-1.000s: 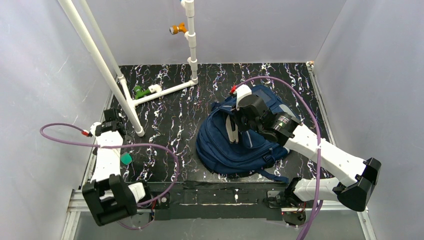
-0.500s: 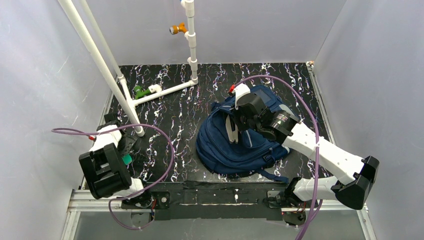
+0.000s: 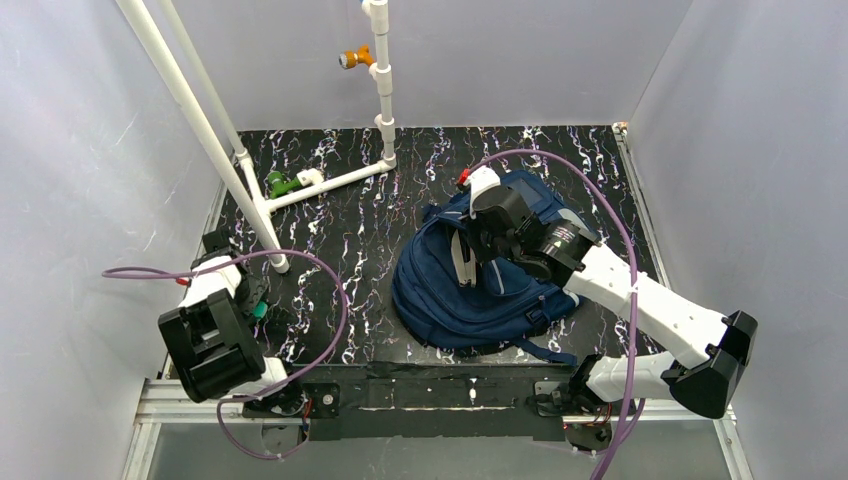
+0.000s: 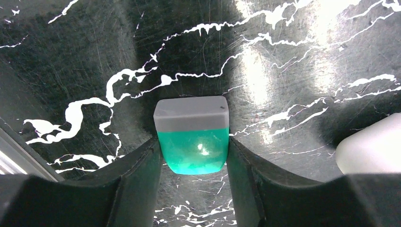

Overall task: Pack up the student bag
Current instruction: Pick up the stationery from the center of the board.

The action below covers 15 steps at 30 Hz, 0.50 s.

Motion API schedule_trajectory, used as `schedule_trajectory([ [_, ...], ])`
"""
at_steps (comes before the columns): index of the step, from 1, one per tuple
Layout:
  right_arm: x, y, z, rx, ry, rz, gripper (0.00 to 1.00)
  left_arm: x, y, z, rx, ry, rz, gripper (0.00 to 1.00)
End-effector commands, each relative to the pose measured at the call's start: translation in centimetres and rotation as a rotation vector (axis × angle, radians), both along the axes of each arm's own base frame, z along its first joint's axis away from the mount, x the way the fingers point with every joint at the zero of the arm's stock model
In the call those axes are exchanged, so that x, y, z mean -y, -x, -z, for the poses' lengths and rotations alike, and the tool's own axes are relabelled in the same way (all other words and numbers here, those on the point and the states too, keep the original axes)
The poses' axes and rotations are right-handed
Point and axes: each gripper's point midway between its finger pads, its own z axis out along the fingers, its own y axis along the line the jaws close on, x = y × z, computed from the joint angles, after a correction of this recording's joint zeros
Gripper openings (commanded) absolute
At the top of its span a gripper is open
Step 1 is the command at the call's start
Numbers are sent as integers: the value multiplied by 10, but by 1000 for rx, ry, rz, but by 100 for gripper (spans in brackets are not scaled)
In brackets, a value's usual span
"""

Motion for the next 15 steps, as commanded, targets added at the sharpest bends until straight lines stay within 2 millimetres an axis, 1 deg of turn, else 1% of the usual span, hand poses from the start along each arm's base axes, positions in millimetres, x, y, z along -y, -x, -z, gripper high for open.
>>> schedule_trajectory([
  [1, -25, -8, -58, 95, -176, -27, 1, 5, 8, -1, 5, 11, 0, 47],
  [2, -25, -8, -57, 95, -173, -26, 1, 7, 8, -3, 16, 16, 3, 47],
  [5, -23, -8, -57, 96, -169, -22, 1, 17, 9, -8, 58, 48, 10, 39],
  [6, -23, -9, -57, 99, -168, -19, 1, 22, 10, -8, 76, 64, 12, 36],
  [8, -22, -9, -57, 100, -165, -15, 1, 40, 10, -7, 123, 126, 16, 30],
  [10, -22, -10, -58, 104, -167, -12, 1, 65, 10, -9, 169, 199, 39, 25],
  [12, -22, -12, -59, 112, -167, -4, 1, 94, 6, -17, 220, 243, 111, 23],
  [13, -21, -12, -62, 117, -169, 0, 1, 109, 2, -27, 260, 240, 167, 24],
  [15, -20, -14, -66, 128, -175, 7, 1, 135, 3, -44, 316, 239, 247, 24],
])
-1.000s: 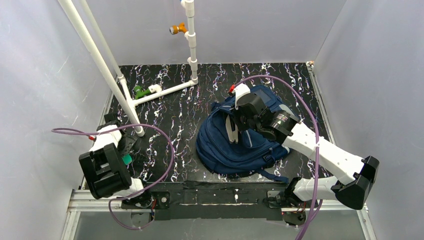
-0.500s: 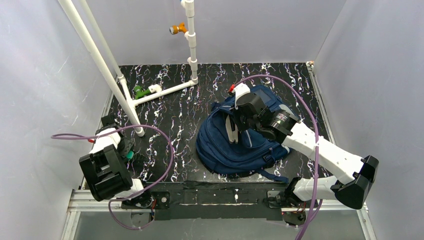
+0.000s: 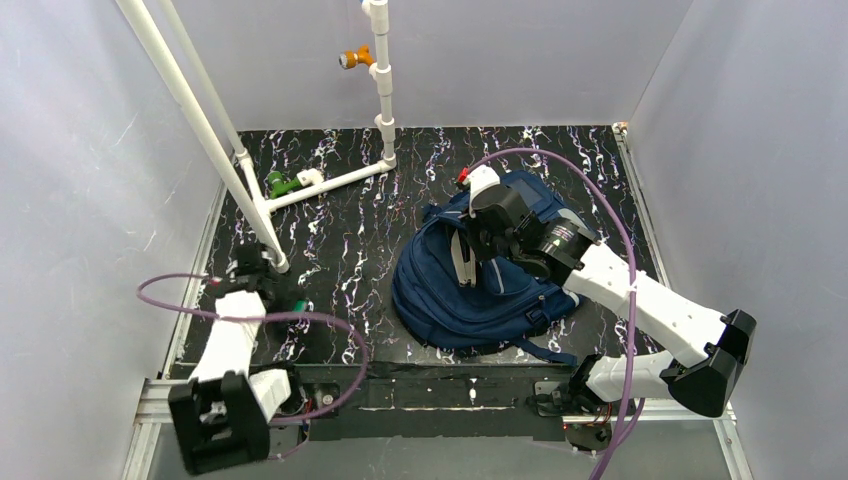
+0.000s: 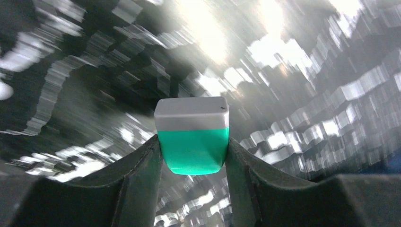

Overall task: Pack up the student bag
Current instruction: Pick up the stationery from the center of the board, then place the stationery in the student bag.

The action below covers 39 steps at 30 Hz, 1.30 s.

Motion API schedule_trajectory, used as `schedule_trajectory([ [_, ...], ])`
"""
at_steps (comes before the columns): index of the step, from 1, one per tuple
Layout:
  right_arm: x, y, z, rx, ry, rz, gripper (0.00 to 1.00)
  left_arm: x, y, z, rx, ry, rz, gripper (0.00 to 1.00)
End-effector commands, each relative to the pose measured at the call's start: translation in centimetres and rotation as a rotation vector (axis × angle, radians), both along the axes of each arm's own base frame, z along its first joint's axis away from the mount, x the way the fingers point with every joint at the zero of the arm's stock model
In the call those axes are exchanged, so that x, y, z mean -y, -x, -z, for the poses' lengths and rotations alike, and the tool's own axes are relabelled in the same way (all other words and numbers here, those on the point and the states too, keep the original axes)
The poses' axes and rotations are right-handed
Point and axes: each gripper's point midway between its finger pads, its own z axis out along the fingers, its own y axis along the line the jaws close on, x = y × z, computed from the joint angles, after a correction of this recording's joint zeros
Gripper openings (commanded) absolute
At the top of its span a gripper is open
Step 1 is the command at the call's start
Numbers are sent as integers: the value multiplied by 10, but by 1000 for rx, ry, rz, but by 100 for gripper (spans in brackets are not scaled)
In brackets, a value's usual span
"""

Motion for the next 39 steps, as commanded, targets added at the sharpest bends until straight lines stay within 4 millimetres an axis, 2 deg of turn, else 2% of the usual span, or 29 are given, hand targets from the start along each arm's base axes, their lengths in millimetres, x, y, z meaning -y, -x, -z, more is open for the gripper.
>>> schedule_trajectory([
  [1, -20, -12, -68, 134, -187, 3, 1, 74, 2, -38, 149, 98, 169, 23],
  [5, -13, -16, -74, 154, -184, 37, 1, 125, 7, -76, 298, 184, 307, 21],
  [8, -10, -17, -73, 158, -178, 50, 1, 161, -1, -120, 419, 195, 457, 21],
  [11, -10, -18, -75, 160, -180, 51, 1, 215, -12, -171, 571, 255, 651, 22],
  [13, -10, -18, -77, 162, -184, 56, 1, 254, -17, -198, 655, 346, 755, 24],
  [16, -9, -18, -82, 167, -203, 67, 1, 308, -22, -217, 725, 499, 863, 25],
  [17, -9, -18, -83, 167, -210, 69, 1, 325, -26, -212, 709, 515, 889, 25],
  [20, -10, -18, -87, 168, -225, 71, 1, 364, -33, -211, 725, 557, 975, 26],
  [25, -9, -18, -94, 177, -238, 78, 1, 397, -48, -206, 710, 555, 1025, 32],
  [27, -8, -18, -95, 181, -238, 83, 1, 404, -55, -203, 707, 540, 1026, 34],
  [32, -7, -19, -97, 185, -242, 87, 1, 415, -70, -195, 683, 524, 1026, 49],
  [36, -7, -18, -96, 185, -245, 86, 1, 416, -76, -189, 675, 504, 1012, 68],
  [39, -6, -18, -95, 184, -243, 86, 1, 414, -75, -186, 669, 494, 1012, 74],
])
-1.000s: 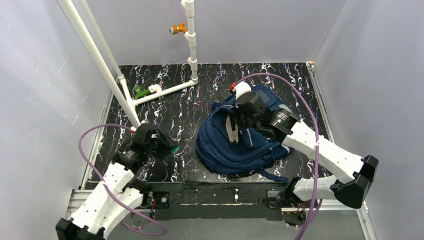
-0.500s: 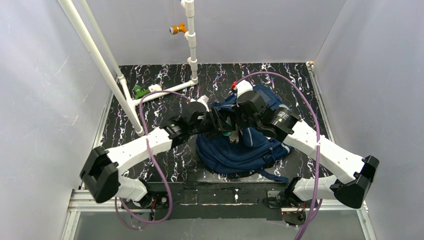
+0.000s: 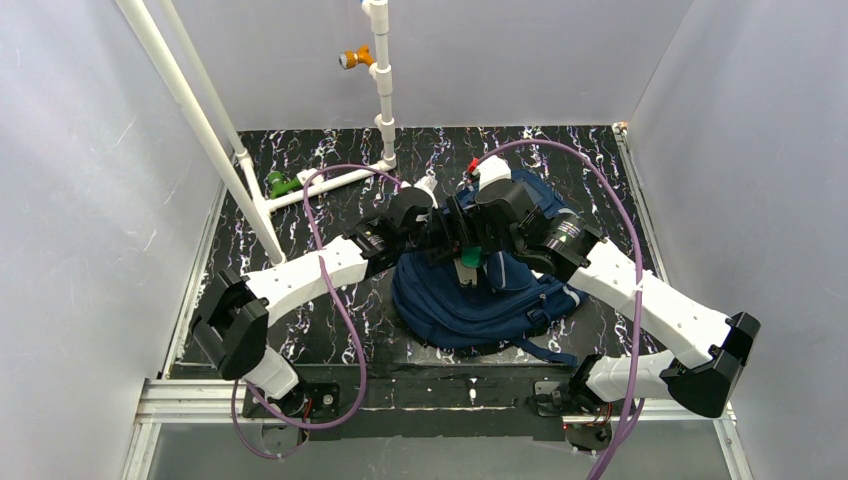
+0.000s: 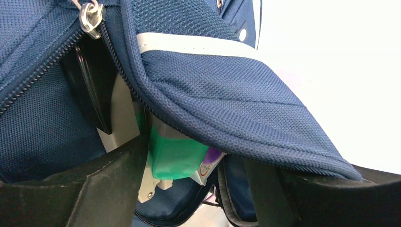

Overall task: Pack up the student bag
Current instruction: Place the stationery in the student bag.

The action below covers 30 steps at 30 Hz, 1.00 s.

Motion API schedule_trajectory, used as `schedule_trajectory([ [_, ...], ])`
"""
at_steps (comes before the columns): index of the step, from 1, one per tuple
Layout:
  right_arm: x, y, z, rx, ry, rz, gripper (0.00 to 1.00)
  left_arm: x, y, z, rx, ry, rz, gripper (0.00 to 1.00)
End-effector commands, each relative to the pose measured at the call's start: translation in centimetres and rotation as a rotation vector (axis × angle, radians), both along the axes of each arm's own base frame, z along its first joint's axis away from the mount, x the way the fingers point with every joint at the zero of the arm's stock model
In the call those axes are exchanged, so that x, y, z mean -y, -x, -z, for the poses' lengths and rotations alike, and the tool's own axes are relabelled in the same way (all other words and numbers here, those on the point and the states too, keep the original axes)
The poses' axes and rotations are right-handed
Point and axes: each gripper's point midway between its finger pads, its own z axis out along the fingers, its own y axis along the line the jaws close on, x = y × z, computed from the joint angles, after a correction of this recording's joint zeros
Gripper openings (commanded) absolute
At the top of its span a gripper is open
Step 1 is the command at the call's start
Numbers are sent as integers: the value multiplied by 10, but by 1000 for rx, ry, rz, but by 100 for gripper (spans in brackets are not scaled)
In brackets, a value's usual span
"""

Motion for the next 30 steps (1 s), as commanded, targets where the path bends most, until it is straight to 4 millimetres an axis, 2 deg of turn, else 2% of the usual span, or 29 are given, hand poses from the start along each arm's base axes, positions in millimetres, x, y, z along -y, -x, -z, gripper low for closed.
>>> schedule_trajectory([
  [1, -22, -7, -78, 155, -244, -21, 1, 4, -7, -24, 62, 32, -3, 76],
  [5, -22, -7, -74, 148, -231, -22, 1, -5, -5, -30, 97, 16, -12, 78],
  [8, -22, -5, -70, 139, -233, -26, 1, -20, 1, -26, 87, -32, -31, 79],
  [15, -24, -2, -65, 122, -239, -33, 1, -43, 17, -24, 78, -80, -40, 68],
  [18, -24, -2, -66, 121, -242, -38, 1, -58, 23, -21, 84, -148, -35, 71],
  [20, -24, -1, -66, 122, -243, -38, 1, -65, 29, -20, 96, -181, -8, 68],
  [22, -25, -2, -66, 124, -243, -39, 1, -65, 37, -17, 77, -183, 27, 64],
  [25, -26, -2, -66, 124, -247, -44, 1, -51, 52, -16, 47, -125, 133, 66],
  [30, -27, -1, -69, 126, -255, -51, 1, -48, 58, -10, -13, -87, 128, 68],
])
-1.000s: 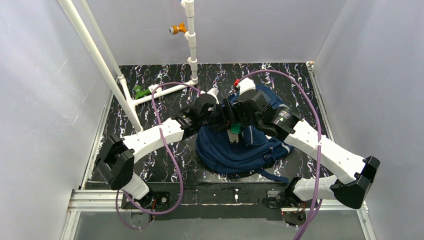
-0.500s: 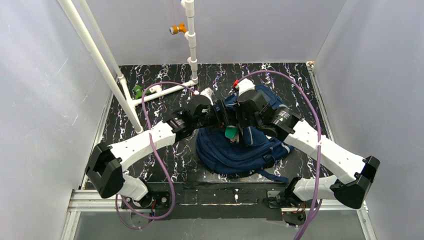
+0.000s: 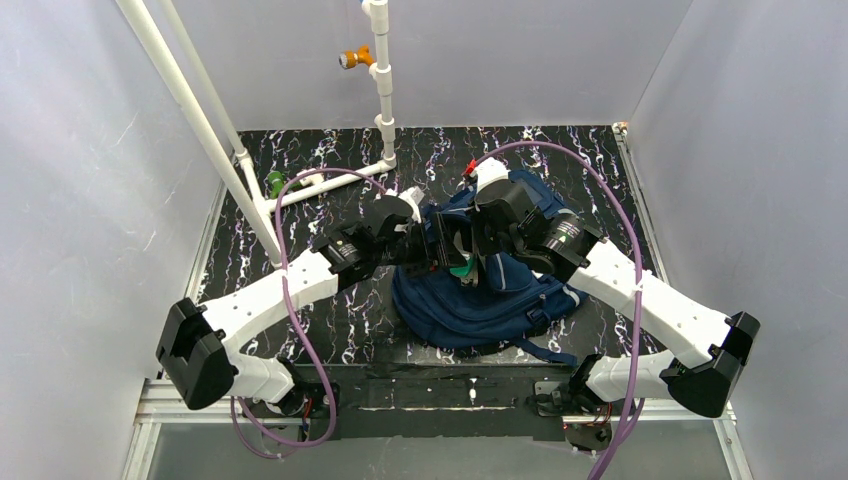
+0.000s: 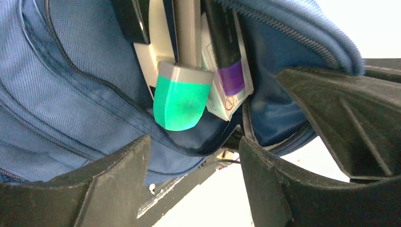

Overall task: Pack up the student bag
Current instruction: Place the stationery in the student bag.

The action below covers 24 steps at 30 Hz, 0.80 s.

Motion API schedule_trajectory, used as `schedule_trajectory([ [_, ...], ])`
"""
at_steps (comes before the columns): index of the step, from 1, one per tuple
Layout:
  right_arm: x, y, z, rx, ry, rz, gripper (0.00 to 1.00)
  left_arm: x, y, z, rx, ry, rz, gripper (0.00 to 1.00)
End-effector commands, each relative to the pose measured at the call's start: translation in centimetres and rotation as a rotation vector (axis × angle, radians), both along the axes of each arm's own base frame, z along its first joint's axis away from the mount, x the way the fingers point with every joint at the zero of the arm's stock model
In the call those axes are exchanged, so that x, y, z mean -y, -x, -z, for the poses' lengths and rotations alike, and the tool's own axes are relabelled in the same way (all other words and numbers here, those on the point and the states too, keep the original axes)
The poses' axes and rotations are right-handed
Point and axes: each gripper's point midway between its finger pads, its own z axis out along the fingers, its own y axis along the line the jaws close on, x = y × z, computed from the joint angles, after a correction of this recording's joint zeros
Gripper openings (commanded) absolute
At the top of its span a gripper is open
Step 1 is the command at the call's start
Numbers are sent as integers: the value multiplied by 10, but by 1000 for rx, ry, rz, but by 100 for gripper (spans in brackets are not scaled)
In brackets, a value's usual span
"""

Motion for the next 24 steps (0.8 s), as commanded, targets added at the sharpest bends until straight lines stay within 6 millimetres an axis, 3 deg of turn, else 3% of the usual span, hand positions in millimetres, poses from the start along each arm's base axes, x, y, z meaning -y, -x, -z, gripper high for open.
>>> schedule_trajectory([
  [1, -21, -6, -71, 145, -238, -20, 1, 2, 14, 3, -55, 35, 32, 68],
  [9, -19, -4, -74, 150, -241, -17, 1, 23, 6, 13, -128, 153, 11, 68],
  [13, -18, -4, -76, 153, -245, -16, 1, 31, 1, 10, -139, 198, 3, 58],
  [20, -20, -4, -76, 153, -250, -21, 1, 28, -3, 13, -133, 185, -21, 44],
  [22, -22, -4, -75, 148, -251, -26, 1, 29, -4, 17, -143, 181, -22, 43],
  [24, -22, -4, -74, 147, -251, -28, 1, 30, -4, 19, -148, 177, -19, 50],
])
